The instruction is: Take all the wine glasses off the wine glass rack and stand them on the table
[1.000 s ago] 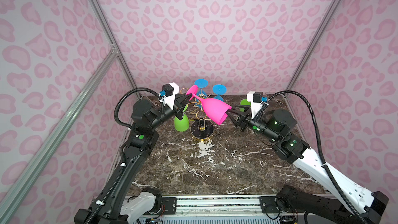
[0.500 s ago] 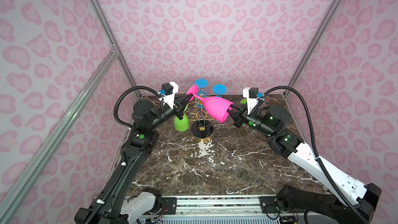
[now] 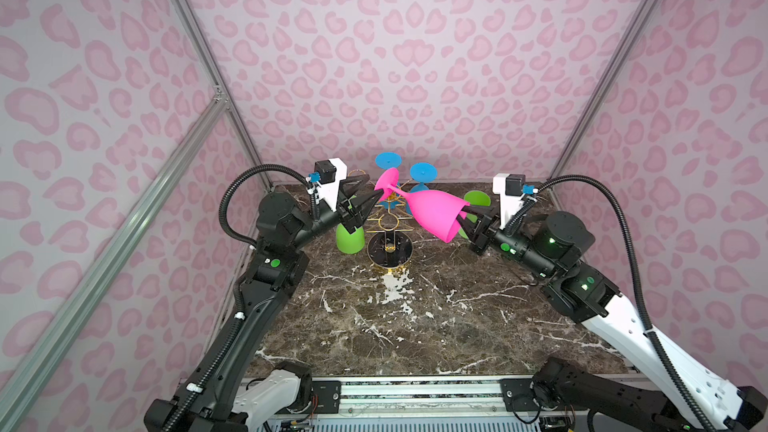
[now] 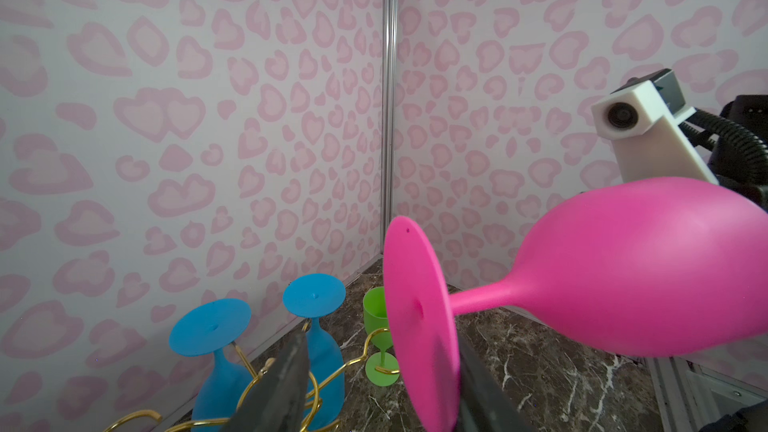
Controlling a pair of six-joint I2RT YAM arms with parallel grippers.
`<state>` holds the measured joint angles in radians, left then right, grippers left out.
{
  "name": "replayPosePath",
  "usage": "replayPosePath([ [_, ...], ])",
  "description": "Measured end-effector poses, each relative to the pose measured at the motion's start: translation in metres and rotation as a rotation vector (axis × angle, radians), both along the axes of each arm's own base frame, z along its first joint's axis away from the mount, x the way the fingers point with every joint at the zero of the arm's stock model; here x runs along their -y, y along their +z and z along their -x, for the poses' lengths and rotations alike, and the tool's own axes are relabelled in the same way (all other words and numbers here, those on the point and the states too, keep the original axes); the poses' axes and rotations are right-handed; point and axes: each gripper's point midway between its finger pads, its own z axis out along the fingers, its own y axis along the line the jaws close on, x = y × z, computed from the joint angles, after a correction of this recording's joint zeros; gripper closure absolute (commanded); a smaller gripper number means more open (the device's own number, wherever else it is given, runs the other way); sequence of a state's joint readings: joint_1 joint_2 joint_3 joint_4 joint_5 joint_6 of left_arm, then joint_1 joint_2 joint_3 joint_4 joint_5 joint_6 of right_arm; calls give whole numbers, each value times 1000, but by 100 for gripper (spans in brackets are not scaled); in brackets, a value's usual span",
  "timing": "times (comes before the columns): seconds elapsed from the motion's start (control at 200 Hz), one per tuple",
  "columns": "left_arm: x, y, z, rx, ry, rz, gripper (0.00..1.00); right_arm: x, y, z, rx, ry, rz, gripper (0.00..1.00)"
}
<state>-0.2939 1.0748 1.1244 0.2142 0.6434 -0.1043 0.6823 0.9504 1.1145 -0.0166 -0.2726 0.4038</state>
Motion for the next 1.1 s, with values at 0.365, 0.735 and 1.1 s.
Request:
replayPosePath([
  [0.365, -37, 9, -13, 23, 255, 36, 7, 94, -21, 25, -74, -327, 125, 100],
  [0.735, -101, 5, -33, -7, 549, 93, 3, 146, -90, 44, -288, -483, 398, 100],
  [1.1, -173, -26, -33, -44, 844, 170, 3, 168, -178, 17, -625, -541, 728, 100],
])
